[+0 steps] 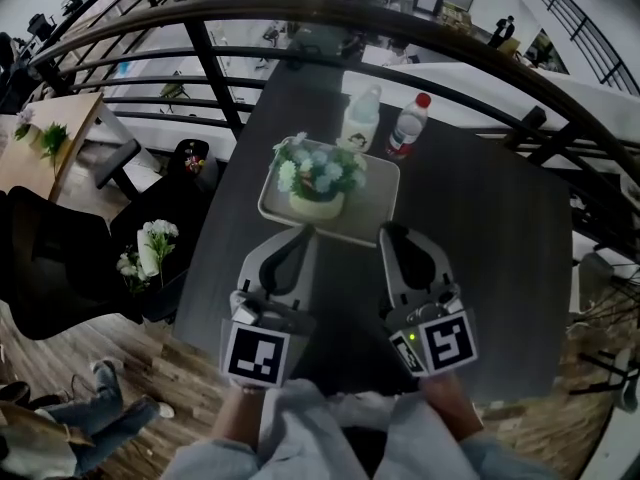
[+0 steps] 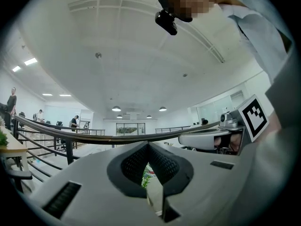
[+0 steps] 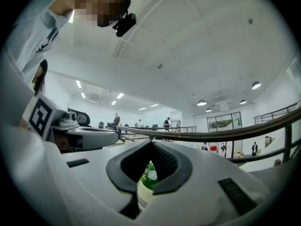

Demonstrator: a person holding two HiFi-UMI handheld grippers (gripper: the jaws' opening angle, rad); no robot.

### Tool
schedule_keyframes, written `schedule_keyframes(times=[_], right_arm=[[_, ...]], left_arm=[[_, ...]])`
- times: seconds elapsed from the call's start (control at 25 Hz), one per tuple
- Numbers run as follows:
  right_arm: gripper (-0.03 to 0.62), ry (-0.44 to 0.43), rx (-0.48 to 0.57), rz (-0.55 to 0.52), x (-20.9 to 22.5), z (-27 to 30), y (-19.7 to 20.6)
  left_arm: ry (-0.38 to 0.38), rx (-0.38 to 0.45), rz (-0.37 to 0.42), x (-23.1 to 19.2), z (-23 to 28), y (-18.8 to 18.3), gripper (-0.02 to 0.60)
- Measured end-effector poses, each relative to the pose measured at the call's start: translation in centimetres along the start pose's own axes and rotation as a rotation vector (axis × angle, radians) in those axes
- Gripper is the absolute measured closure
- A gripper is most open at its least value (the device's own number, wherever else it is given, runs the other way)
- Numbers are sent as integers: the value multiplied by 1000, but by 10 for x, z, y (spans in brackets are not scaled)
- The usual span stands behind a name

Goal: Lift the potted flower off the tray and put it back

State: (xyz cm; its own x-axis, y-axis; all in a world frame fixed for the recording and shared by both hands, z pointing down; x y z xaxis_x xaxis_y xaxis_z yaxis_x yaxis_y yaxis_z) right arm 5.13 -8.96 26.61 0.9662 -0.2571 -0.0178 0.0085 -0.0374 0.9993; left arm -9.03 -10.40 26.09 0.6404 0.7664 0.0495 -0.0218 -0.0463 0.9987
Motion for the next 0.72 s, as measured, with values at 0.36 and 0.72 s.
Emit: schedule_keyframes(times=[0.36,0.72], right_arm=[[594,-12,12,-2,-4,0,-9],[594,-11,13,-8,-3,-1,-9]], left_arm=[[-2,26,5,1,-1,-9,592],[-3,36,-1,2,-1,-9,592]])
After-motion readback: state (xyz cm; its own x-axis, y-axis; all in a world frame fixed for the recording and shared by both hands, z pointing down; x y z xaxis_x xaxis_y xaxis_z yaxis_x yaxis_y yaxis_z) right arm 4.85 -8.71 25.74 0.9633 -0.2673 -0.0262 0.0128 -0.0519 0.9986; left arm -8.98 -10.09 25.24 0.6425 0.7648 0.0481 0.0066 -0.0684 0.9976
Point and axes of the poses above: the fingertips, and each gripper's own axes: z forward along the fingers, x to its right, y out of its underside, the point moved 5 cm from there along -z, backward along the fingers, and after that the axes turned 9 degrees about y, right-handed, at the moved point
